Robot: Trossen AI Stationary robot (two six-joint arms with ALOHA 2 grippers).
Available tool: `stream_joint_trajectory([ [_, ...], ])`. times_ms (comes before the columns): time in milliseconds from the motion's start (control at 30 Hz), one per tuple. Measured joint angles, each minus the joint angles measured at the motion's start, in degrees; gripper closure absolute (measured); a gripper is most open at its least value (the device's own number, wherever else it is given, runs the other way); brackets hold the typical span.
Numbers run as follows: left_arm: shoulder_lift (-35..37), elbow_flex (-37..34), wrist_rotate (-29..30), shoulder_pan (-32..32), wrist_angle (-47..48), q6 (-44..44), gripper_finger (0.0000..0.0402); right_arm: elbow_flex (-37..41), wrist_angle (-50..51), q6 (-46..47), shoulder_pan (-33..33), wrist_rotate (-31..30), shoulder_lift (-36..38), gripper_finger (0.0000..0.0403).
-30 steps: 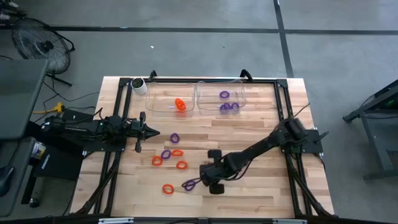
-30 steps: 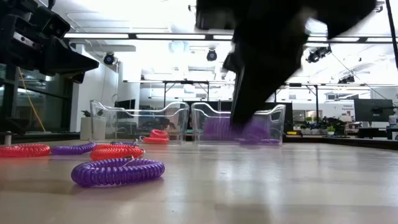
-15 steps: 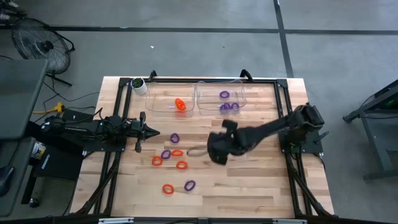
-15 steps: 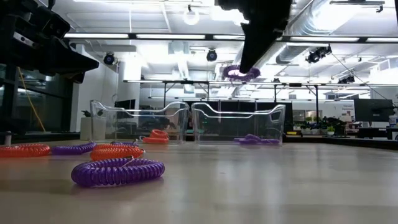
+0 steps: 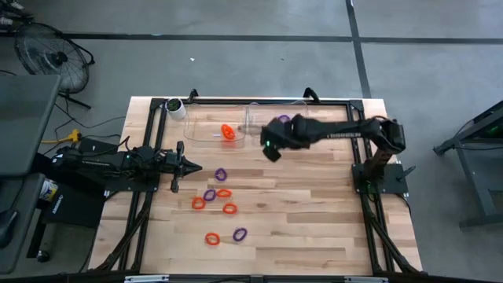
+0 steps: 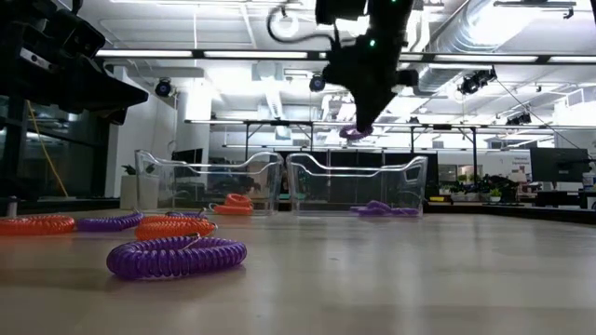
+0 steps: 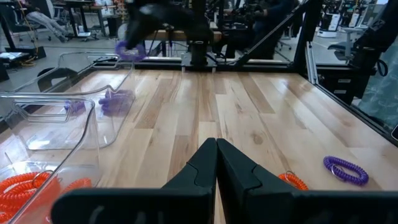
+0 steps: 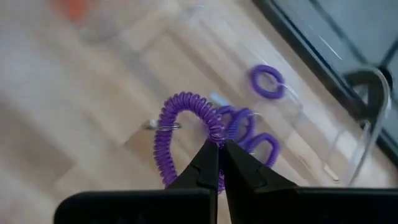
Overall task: Sort spring keychains
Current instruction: Put the violet spring keychain into the right bin, then put the bottom violet spring keychain into the right bin
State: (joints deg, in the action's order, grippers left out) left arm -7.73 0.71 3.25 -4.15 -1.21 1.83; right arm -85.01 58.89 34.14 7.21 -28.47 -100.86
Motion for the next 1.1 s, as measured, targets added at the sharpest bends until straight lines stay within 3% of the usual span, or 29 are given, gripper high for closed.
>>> stream_joint_trajectory([
  [200,0.00,0.00,0.00,-0.02,0.00,0.00,0.0399,0.44,-0.57,5.59,8.14,2.10,0.00,0.0396],
  [433,0.00,0.00,0.00,0.00,0.00,-0.02,0.0399,4.04,-5.15,6.09,12.69,4.88,0.00,0.0377],
  [733,0.00,0.00,0.00,-0.01,-0.02,0.00,0.0399,9.25,-11.62,8.05,13.17,7.02,0.00,0.0331],
  [1100,0.00,0.00,0.00,0.00,-0.02,-0.02,0.0399,9.75,-15.30,7.65,12.00,7.64,0.00,0.0245],
])
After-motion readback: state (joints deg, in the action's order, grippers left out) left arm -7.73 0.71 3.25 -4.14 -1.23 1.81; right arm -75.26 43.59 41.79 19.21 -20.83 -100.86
